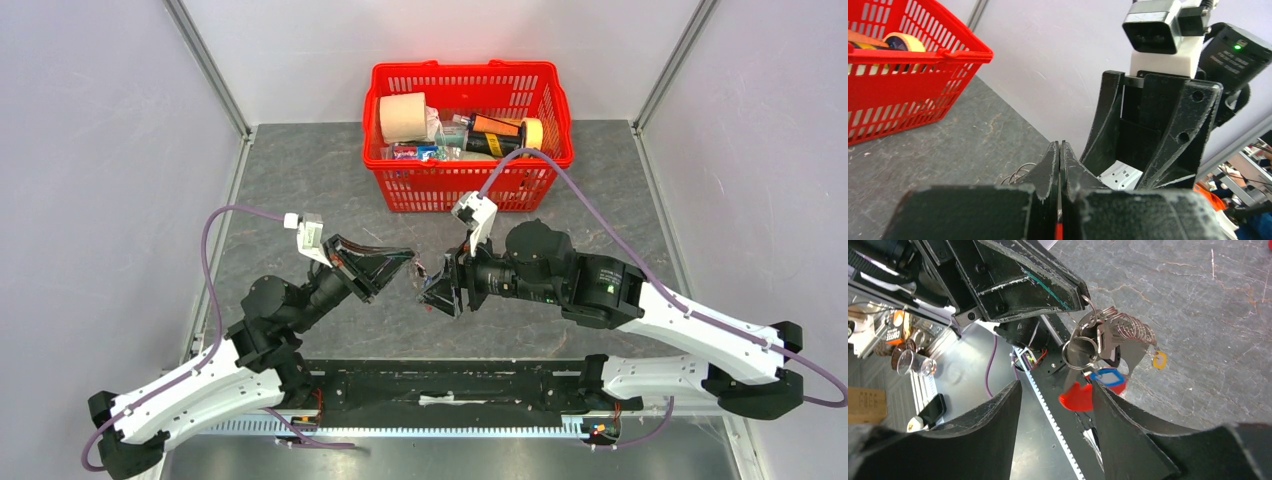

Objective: Put the keys on the keyring

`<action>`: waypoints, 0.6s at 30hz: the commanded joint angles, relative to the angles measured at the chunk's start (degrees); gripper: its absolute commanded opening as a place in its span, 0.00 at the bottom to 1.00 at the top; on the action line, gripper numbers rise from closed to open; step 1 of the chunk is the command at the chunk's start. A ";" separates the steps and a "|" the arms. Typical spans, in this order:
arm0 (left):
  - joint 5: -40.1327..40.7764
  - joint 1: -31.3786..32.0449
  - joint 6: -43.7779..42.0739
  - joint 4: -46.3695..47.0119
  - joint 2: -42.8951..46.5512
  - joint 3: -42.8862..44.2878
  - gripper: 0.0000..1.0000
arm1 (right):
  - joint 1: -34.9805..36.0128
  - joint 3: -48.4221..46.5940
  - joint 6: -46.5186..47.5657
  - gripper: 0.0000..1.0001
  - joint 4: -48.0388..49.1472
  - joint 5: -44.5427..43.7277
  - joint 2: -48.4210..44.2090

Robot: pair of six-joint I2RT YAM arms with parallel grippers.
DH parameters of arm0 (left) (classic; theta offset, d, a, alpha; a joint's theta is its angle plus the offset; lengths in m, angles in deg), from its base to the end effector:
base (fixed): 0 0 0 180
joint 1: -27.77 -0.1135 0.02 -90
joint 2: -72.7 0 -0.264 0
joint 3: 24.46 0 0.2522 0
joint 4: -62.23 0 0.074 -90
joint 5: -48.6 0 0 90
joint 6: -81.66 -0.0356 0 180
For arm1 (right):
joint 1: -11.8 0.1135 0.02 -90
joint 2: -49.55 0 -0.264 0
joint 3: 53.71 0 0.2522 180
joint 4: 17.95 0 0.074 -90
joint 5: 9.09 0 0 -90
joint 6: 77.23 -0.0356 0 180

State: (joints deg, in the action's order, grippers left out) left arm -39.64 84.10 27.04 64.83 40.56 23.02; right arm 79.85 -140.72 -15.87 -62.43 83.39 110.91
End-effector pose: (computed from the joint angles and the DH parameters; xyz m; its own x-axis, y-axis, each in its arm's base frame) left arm 0.0807 -0.1192 0.3544 -0.3330 -0.5439 -0.7702 0.7639 0.3232 -0.5586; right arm 0.0825 0.2088 0.4190 -0.5574 -0.1019 -0.8240 -0.7689 0.4379 0.4659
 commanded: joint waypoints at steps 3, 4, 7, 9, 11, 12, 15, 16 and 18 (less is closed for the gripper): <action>5.12 -0.09 1.10 1.22 0.56 -0.36 0.02 | 0.24 1.26 -4.02 0.63 4.14 -6.99 0.10; 5.16 -0.09 1.10 1.30 0.48 -0.39 0.02 | 0.24 1.27 -4.25 0.63 4.26 -7.58 0.35; 4.99 -0.13 1.36 1.48 0.64 -0.34 0.02 | 0.23 1.12 -4.57 0.63 4.18 -8.50 1.80; 4.99 -0.09 1.53 1.48 0.79 -0.30 0.02 | 0.24 1.01 -4.32 0.63 4.00 -9.41 2.72; 4.92 -0.09 1.60 1.16 1.07 -0.08 0.02 | 0.24 0.92 -4.15 0.60 3.99 -9.81 3.56; 5.09 -0.09 1.63 1.00 1.19 -0.10 0.02 | 0.24 0.92 -3.89 0.58 3.92 -9.88 4.07; 5.23 -0.09 1.71 0.47 1.67 -0.06 0.02 | 0.24 0.91 -3.62 0.47 3.74 -10.38 4.77; 5.44 -0.09 1.71 0.22 1.91 -0.06 0.02 | 0.20 0.91 -3.52 0.44 3.71 -10.52 4.75; 5.83 -0.10 1.71 -0.10 2.25 -0.17 0.02 | 0.24 1.14 -3.33 0.35 3.61 -11.02 4.73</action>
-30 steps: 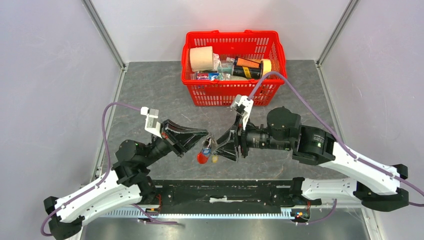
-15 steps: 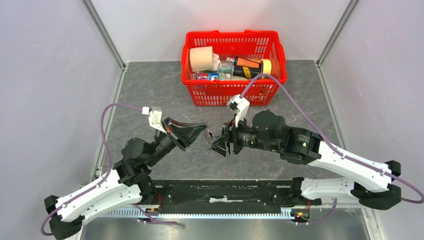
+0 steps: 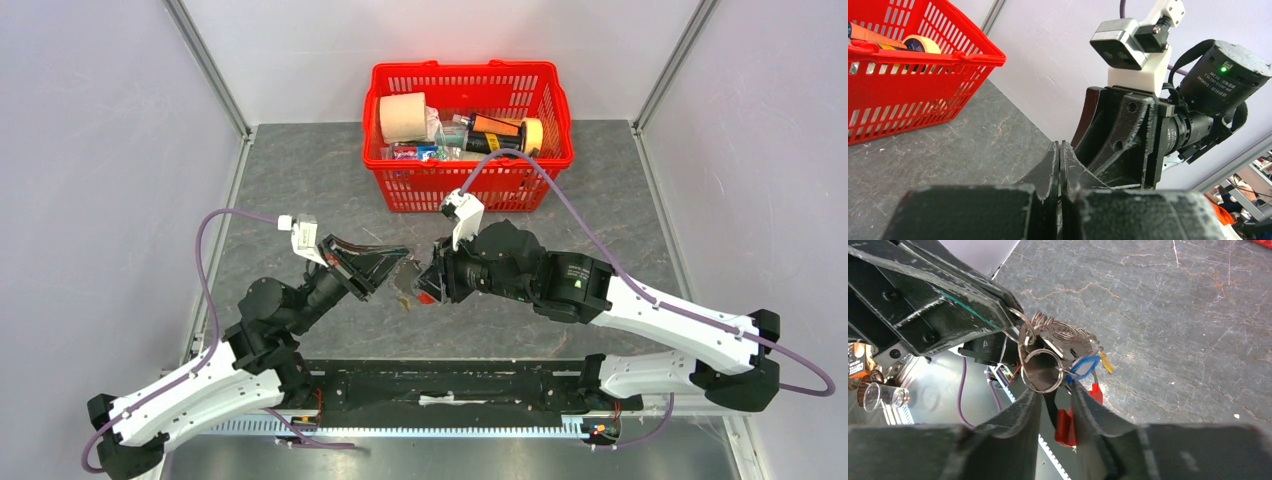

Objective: Put the keys on the keyring

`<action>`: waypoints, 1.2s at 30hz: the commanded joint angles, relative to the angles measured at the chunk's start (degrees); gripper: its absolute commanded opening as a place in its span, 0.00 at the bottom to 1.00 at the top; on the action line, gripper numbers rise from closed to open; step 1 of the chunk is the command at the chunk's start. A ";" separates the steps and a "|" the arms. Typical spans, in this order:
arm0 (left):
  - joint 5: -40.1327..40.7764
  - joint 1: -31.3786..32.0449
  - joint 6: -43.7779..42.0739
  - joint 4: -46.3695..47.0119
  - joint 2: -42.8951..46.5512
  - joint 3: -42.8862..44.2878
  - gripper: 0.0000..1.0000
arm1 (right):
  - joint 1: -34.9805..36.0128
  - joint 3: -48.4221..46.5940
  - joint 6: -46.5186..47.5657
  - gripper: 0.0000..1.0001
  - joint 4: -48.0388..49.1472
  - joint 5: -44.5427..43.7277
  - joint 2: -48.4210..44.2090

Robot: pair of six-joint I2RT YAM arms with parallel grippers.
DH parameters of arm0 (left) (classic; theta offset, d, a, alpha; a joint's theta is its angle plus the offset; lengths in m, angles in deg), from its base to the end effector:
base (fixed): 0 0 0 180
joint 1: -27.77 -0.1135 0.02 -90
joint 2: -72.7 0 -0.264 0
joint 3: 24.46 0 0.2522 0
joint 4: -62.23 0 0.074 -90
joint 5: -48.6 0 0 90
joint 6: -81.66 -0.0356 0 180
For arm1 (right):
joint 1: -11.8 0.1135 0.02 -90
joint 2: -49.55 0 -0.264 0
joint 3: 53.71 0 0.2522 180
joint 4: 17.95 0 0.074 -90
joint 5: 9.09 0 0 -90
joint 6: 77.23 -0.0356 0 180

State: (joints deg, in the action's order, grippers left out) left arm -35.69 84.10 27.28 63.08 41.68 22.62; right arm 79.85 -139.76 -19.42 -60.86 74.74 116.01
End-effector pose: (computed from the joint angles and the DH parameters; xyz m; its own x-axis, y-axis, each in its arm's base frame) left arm 0.0810 -0.1152 0.3511 -0.3205 -0.5642 -0.7609 0.7242 0.3719 -0.5808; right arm 0.0980 0.2329 0.3968 -0.5968 -0.0640 -0.7998 -0.6703 0.5876 0.4532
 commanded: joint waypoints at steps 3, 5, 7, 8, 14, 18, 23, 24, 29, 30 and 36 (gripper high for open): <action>2.52 -0.11 1.31 1.00 1.66 0.04 0.02 | 0.24 0.49 0.59 0.21 1.40 -3.52 -0.84; 3.04 -0.09 1.13 0.53 1.76 -0.12 0.02 | 0.20 0.98 0.63 0.10 1.20 -4.21 -1.38; 3.53 -0.09 1.12 0.53 1.77 -0.55 0.02 | 0.24 1.48 0.72 0.01 1.11 -5.10 -1.72; 3.87 -0.09 1.04 0.43 1.70 -0.68 0.02 | 0.24 1.78 0.84 0.00 1.01 -5.56 -2.01; 5.91 -0.11 1.03 -1.79 1.57 -1.47 0.06 | 0.16 2.83 2.03 0.00 0.10 -6.76 -2.77; 7.38 -0.09 1.04 -3.62 1.11 -1.77 0.20 | 0.06 3.33 2.55 0.00 -0.30 -6.07 -2.65; 9.80 -0.09 1.27 -6.52 0.04 -2.15 0.32 | -0.99 5.40 2.75 0.00 -0.21 -4.82 -2.38; 10.12 -0.09 1.37 -6.89 0.04 -2.28 0.33 | -1.65 5.87 2.66 0.00 -0.25 -4.16 -2.45; 11.09 -0.09 1.45 -8.54 0.88 -2.91 0.48 | -6.12 8.06 2.41 0.00 -1.33 -0.71 -2.58; 11.14 -0.09 1.47 -8.80 1.20 -3.04 0.48 | -7.24 8.50 2.33 0.00 -1.56 0.15 -2.58; 11.87 -0.09 1.65 -10.19 3.26 -3.76 0.49 | -14.49 14.91 -0.72 0.00 2.62 5.99 -3.02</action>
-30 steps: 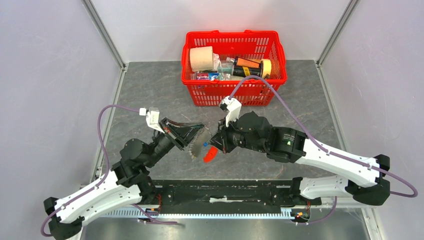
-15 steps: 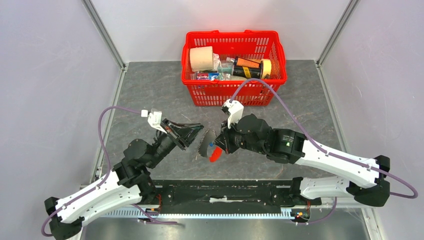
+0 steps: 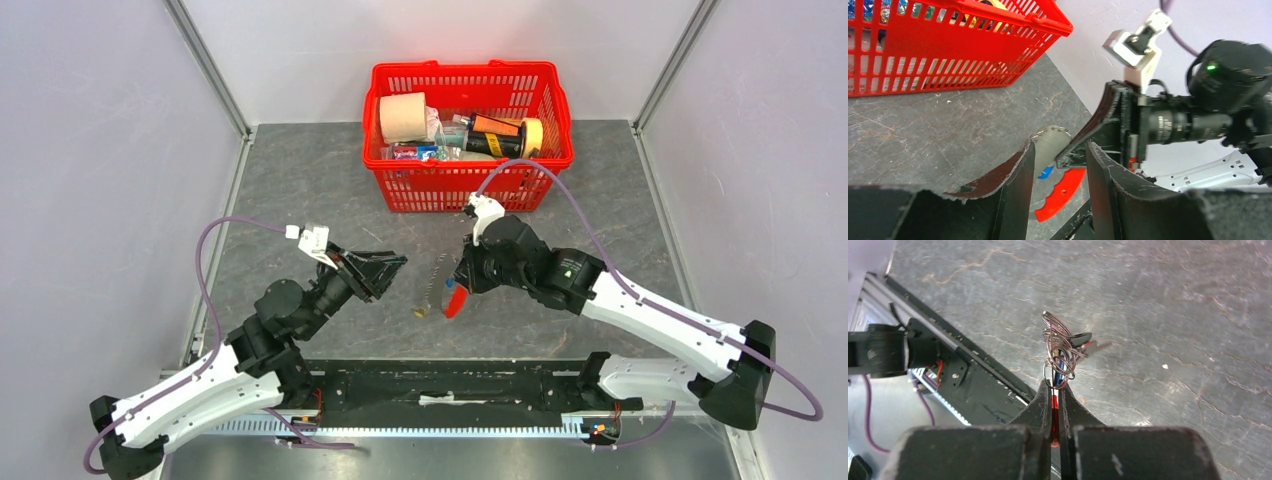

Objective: Put the keys on the keyring

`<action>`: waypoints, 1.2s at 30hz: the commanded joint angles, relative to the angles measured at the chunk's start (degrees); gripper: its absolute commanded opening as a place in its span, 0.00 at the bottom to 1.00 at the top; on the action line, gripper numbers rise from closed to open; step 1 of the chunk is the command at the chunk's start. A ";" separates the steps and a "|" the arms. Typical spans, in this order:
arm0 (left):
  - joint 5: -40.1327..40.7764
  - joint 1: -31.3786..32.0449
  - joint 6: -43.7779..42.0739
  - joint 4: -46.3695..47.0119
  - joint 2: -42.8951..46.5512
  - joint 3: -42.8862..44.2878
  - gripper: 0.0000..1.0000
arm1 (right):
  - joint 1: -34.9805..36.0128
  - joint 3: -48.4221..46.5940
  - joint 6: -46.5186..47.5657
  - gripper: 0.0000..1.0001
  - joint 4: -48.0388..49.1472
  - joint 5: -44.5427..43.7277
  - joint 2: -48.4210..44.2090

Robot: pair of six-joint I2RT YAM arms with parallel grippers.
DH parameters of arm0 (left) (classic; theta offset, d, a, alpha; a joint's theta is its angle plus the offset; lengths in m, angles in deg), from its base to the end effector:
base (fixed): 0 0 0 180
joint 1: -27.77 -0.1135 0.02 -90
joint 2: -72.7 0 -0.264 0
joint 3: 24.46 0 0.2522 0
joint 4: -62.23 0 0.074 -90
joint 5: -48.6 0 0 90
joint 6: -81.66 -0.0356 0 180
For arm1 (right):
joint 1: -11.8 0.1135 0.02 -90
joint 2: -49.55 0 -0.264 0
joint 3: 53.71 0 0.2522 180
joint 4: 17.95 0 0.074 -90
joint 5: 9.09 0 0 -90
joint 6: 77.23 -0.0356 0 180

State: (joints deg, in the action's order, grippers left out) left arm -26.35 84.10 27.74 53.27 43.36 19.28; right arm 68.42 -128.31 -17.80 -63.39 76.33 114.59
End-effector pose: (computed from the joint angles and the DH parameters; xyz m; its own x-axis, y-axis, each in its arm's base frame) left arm 0.0864 -0.1131 0.3159 -0.3464 -0.5058 -0.7901 0.5647 0.5601 -0.6062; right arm 0.1377 0.2039 0.3306 -0.6829 -0.1150 -0.7214 -0.5220 0.7676 0.3718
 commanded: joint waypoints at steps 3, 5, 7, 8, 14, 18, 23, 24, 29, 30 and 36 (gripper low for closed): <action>2.81 -0.04 1.45 -0.67 2.34 -0.92 0.49 | -4.79 7.43 -4.90 0.00 10.08 6.60 -1.01; 2.95 -0.09 1.54 -0.92 2.66 -1.14 0.49 | -5.98 10.41 -7.27 0.00 14.51 7.66 -0.35; 2.90 -0.09 1.63 -1.18 2.86 -1.29 0.49 | -7.60 13.39 -9.64 0.00 20.12 10.13 0.64; 3.00 -0.09 1.71 -1.28 2.95 -1.30 0.49 | -8.42 15.16 -11.19 0.00 22.55 11.09 1.08; 3.15 -0.09 1.92 -1.71 3.72 -1.53 0.49 | -15.22 23.70 -19.52 0.00 35.51 14.28 5.67; 3.32 -0.09 1.89 -2.31 4.25 -1.61 0.49 | -20.35 28.67 -22.88 0.00 41.41 17.32 8.40; 3.75 -0.11 1.72 -2.78 4.39 -1.70 0.49 | -23.27 32.37 -23.86 0.11 43.47 19.16 7.78; 3.76 -0.09 1.72 -2.78 4.32 -1.76 0.49 | -23.43 32.89 -23.83 0.18 43.31 19.10 7.22; 4.18 -0.09 1.63 -2.95 3.94 -1.85 0.50 | -24.85 35.36 -23.68 0.45 40.87 18.30 4.69; 4.27 -0.13 1.71 -2.95 3.96 -1.99 0.50 | -25.22 35.88 -23.72 0.47 40.68 18.29 4.27; 4.55 -0.13 1.95 -3.93 4.52 -1.94 0.50 | -25.74 36.14 -22.24 0.57 34.83 15.77 -1.57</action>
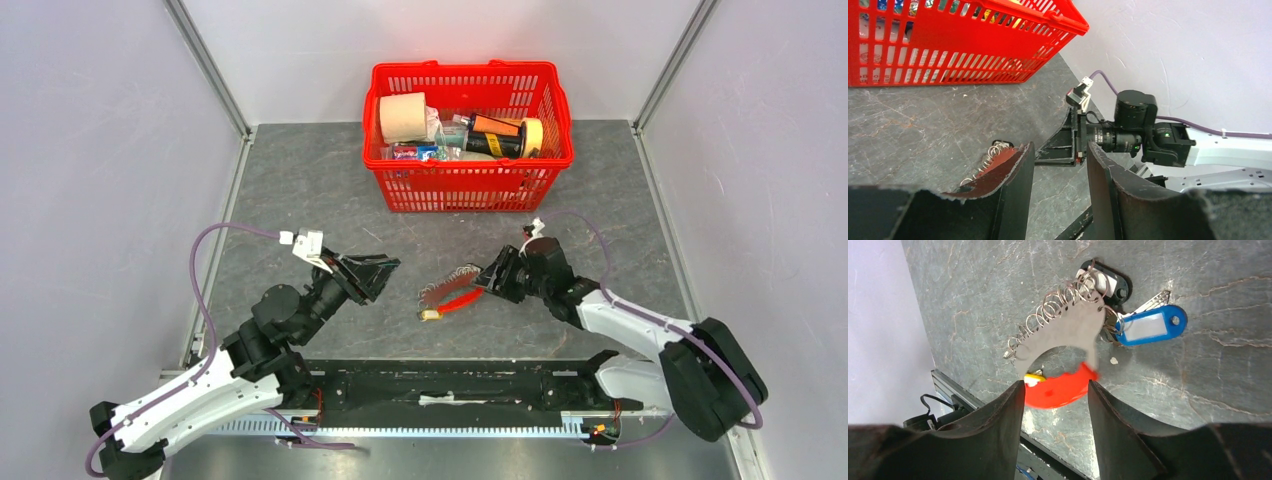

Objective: Put the keys on the keyring

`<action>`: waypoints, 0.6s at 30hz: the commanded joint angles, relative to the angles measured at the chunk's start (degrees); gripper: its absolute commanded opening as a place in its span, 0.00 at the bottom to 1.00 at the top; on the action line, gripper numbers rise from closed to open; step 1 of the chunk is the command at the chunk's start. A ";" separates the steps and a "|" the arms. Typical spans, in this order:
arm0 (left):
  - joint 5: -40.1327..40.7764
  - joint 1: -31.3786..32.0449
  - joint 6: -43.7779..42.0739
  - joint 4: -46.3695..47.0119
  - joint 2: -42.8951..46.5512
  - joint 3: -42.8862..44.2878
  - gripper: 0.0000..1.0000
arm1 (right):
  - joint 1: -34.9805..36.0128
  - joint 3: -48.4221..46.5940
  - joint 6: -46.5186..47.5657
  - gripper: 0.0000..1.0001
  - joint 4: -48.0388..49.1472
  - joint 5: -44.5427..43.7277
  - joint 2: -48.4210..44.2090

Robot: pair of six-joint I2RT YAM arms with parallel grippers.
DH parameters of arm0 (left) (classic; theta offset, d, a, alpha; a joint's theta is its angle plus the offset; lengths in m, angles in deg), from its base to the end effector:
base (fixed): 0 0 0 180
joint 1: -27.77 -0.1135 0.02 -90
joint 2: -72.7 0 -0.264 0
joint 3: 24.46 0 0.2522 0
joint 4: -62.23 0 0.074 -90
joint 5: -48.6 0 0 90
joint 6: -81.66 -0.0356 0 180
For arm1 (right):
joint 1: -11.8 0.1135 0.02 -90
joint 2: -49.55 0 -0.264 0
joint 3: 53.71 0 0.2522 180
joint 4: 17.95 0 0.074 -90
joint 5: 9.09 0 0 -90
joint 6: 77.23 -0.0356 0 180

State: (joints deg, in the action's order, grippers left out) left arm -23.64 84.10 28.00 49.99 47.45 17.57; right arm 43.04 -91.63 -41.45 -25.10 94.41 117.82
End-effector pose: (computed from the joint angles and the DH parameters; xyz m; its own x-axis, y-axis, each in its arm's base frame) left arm 0.0812 -0.1024 0.3075 -0.3344 -0.5159 -0.7887 0.5286 0.5901 -0.6102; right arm 0.1890 0.1243 0.1652 -0.8419 0.4120 -0.3486 0.0348 0.6861 0.7267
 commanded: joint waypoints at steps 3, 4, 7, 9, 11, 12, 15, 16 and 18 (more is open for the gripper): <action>2.18 -0.09 1.09 -2.26 0.86 0.44 0.51 | -0.40 -2.33 4.48 0.62 -11.00 -5.92 -11.05; 2.28 -0.09 0.90 -3.13 0.97 0.63 0.52 | -0.45 -3.16 5.92 0.64 -13.25 -7.12 -12.96; 3.21 -0.09 0.67 -4.26 1.55 0.85 0.57 | -0.44 -6.57 10.20 0.78 -19.54 -10.79 -18.49; 3.70 -0.13 0.17 -4.93 1.77 1.23 0.60 | -0.43 -8.86 12.73 0.87 -22.56 -13.09 -21.12; 3.95 -0.04 -0.39 -5.90 1.72 1.87 0.65 | -0.43 -11.16 14.83 0.92 -24.95 -15.49 -22.62; 3.95 -0.09 -0.87 -6.73 1.71 2.48 0.66 | -0.47 -12.40 15.80 0.94 -26.05 -16.16 -23.15; 4.30 -0.09 -2.35 -9.64 1.30 4.50 0.72 | -0.41 -16.23 18.21 0.97 -28.31 -17.51 -24.16; 4.22 -0.09 -3.02 -10.42 1.10 5.28 0.77 | -0.48 -17.49 18.80 0.97 -29.23 -17.81 -24.16; 4.10 -0.10 -4.24 -11.67 0.92 6.54 0.82 | -0.38 -20.67 20.18 0.97 -30.89 -18.32 -23.85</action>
State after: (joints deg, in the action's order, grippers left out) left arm -21.55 84.10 27.23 40.87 48.67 19.37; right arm 42.76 -105.97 -26.32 -51.31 79.87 94.28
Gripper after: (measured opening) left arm 0.771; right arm 0.968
